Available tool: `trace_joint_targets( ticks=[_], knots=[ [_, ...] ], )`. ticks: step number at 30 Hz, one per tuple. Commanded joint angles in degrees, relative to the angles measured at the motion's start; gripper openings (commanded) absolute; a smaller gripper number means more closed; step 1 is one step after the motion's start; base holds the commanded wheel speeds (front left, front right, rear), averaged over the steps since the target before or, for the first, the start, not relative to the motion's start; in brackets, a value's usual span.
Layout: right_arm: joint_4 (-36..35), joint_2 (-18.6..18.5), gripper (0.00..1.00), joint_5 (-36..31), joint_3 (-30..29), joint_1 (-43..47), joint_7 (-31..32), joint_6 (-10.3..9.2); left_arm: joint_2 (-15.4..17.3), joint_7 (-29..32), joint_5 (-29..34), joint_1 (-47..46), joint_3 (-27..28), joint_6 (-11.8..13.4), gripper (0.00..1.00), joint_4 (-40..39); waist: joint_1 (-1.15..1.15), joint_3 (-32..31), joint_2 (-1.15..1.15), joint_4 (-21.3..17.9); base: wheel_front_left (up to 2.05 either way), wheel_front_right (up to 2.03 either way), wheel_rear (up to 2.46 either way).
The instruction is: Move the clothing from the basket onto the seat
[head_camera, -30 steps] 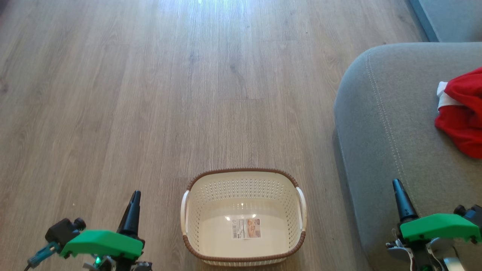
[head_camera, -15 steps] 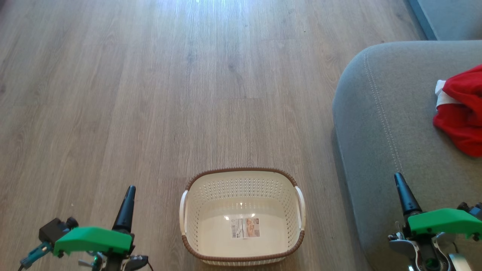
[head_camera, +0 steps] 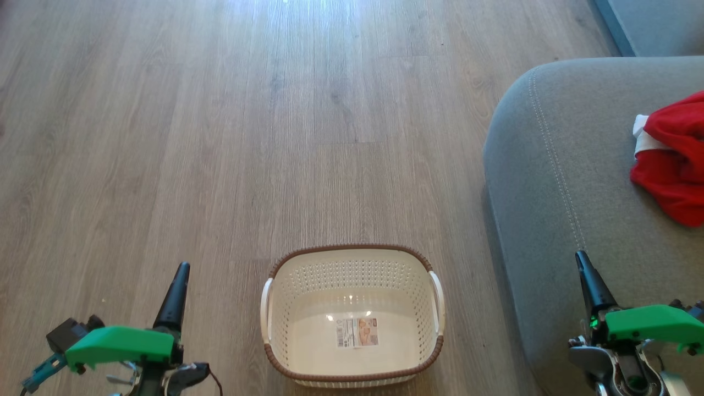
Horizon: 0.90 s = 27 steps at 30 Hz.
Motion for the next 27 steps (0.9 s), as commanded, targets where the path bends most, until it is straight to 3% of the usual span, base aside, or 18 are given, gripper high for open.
trace_joint_targets(
  ticks=[1, 22, 27],
  knots=[
    [-2.28, -0.20, 0.00, 1.31, 0.55, -3.48, 0.46, 0.38, 0.47, 0.47, -1.43, -3.17, 2.20, -0.62, 0.00, -1.67, 0.00, 0.01, 0.00, -0.02, 0.00, 0.00, 0.00],
    [-3.20, 1.09, 0.00, 11.68, -1.36, -4.28, 3.95, 0.46, 0.38, 4.10, -13.84, -4.64, 5.28, -2.07, 0.00, -1.36, 0.00, 0.23, 0.00, -0.58, 0.00, 0.00, 0.00],
    [-3.21, 1.10, 0.00, 11.77, -1.38, -4.29, 3.98, 0.46, 0.35, 4.18, -13.90, -4.66, 5.36, -2.09, 0.00, -1.35, 0.00, 0.23, 0.00, -0.59, 0.00, 0.00, 0.00]
  ],
)
